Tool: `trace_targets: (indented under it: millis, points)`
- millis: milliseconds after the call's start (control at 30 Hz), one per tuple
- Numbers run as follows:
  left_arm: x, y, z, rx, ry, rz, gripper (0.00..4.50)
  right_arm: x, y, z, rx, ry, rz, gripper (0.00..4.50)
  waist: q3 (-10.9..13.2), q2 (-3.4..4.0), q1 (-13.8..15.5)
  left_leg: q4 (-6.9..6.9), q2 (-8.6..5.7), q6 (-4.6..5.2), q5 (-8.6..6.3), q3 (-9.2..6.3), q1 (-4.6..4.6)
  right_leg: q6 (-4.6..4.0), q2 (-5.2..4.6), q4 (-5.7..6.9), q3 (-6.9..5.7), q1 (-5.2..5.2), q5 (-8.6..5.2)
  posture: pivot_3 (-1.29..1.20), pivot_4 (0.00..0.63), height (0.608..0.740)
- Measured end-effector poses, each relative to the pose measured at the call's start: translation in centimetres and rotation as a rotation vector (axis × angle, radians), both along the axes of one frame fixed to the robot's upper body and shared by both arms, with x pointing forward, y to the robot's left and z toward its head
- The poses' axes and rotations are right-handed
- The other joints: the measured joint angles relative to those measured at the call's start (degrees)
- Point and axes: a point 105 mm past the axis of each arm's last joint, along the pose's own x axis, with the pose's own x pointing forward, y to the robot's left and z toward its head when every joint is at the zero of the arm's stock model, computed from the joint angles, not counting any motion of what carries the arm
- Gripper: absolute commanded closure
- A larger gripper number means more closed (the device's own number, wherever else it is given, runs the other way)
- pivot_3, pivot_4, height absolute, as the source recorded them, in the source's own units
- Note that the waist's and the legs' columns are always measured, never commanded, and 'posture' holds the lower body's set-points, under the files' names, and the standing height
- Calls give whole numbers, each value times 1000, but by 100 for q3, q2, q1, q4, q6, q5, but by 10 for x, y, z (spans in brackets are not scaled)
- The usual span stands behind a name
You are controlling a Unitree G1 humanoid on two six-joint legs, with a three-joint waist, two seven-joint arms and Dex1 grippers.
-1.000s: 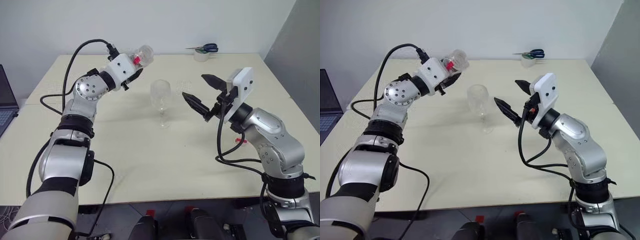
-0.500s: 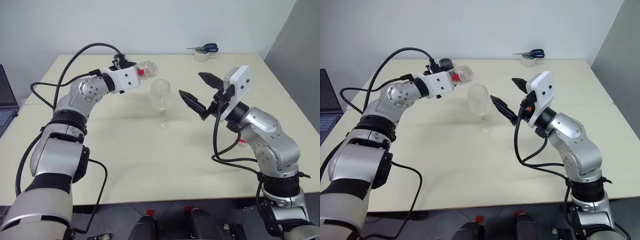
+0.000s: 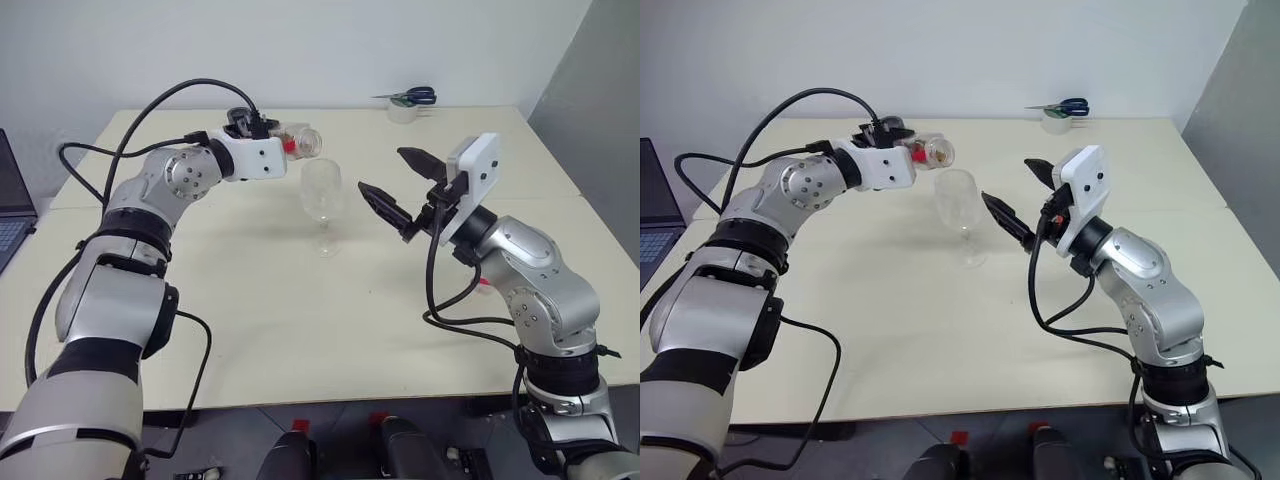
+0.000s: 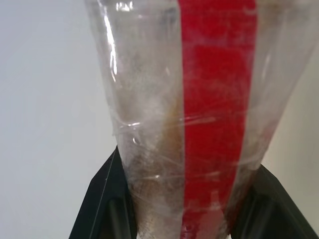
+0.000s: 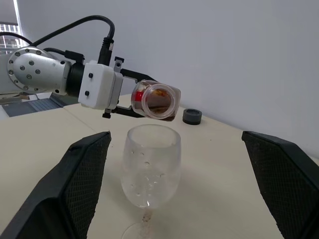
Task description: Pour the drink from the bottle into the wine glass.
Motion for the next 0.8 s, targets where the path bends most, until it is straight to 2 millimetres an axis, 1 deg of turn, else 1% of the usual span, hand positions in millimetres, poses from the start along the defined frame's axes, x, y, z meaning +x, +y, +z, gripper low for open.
trace_targets:
  millis: [400,500,633,800]
  points:
    - [1,-3,3,113,-52,0,2763,0,0,0,1,-2,0,0,0,0,-1,0,0,0,0,0,0,0,2,1,0,-1,0,0,150,740]
    - [1,-4,7,135,-71,-3,2763,0,0,0,3,-1,-1,0,0,0,-1,0,0,0,0,1,0,0,3,1,0,-1,0,0,150,740]
    - [1,-4,12,139,-91,-1,2763,0,0,0,5,-1,-4,0,0,0,-1,0,0,0,0,1,0,0,2,2,1,-1,0,0,150,740]
    - [2,-3,11,173,-85,9,2763,0,0,0,6,-1,-7,0,0,0,-2,0,-1,0,0,3,-1,0,5,2,1,-1,0,0,150,740]
